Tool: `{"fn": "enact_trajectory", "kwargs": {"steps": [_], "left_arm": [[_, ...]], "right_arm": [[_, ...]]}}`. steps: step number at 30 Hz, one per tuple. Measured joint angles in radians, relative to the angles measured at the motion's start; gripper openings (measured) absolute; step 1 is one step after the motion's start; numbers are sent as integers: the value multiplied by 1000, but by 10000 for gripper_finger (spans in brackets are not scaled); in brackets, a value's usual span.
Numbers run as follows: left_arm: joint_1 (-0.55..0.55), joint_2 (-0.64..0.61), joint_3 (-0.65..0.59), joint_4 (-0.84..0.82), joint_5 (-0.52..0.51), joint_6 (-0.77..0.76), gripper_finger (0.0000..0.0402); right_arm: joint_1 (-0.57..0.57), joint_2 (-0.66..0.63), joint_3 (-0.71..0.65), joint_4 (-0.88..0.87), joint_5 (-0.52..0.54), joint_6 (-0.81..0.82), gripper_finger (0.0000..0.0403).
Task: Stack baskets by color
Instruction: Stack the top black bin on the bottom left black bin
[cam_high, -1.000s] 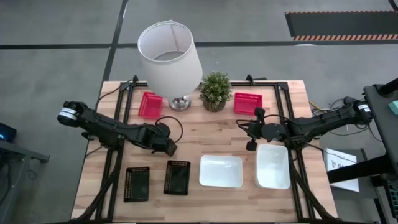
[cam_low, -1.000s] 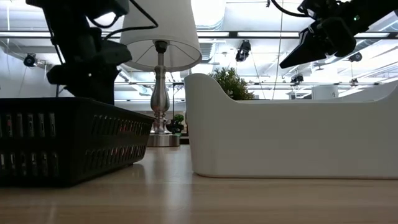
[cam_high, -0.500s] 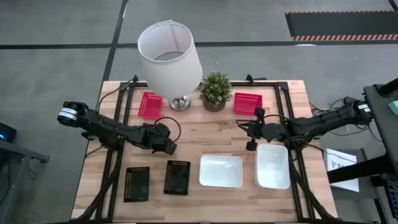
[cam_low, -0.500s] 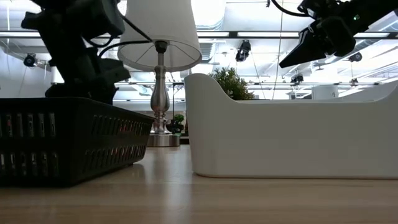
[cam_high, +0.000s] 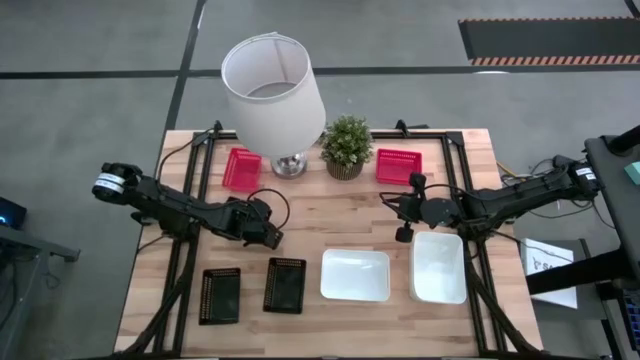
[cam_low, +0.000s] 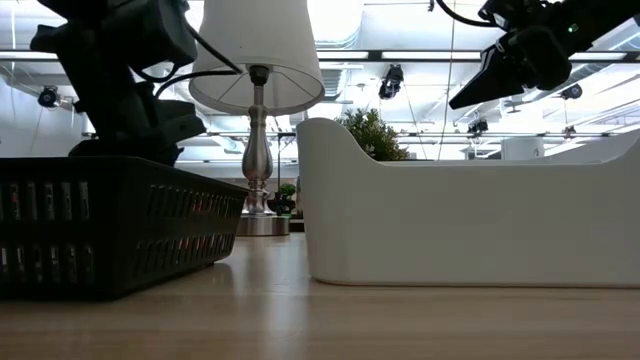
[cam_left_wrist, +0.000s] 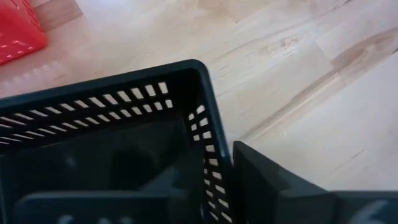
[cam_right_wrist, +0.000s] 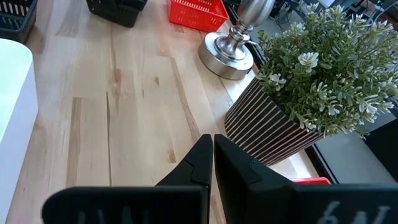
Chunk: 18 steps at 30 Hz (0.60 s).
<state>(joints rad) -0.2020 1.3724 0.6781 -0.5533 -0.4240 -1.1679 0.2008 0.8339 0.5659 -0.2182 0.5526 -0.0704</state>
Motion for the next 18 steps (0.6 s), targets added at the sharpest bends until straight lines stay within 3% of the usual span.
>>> {"fn": "enact_trajectory", "kwargs": {"steps": [4, 11, 18], "left_arm": [[0, 0, 0, -3, -1, 4, 10], [-1, -3, 24, -15, 1, 71, 2], [-19, -23, 153, -123, 14, 266, 0]], "right_arm": [[0, 0, 0, 0, 0, 0, 9], [0, 0, -11, 9, 0, 3, 9], [0, 0, -43, 74, 0, 0, 9]]}}
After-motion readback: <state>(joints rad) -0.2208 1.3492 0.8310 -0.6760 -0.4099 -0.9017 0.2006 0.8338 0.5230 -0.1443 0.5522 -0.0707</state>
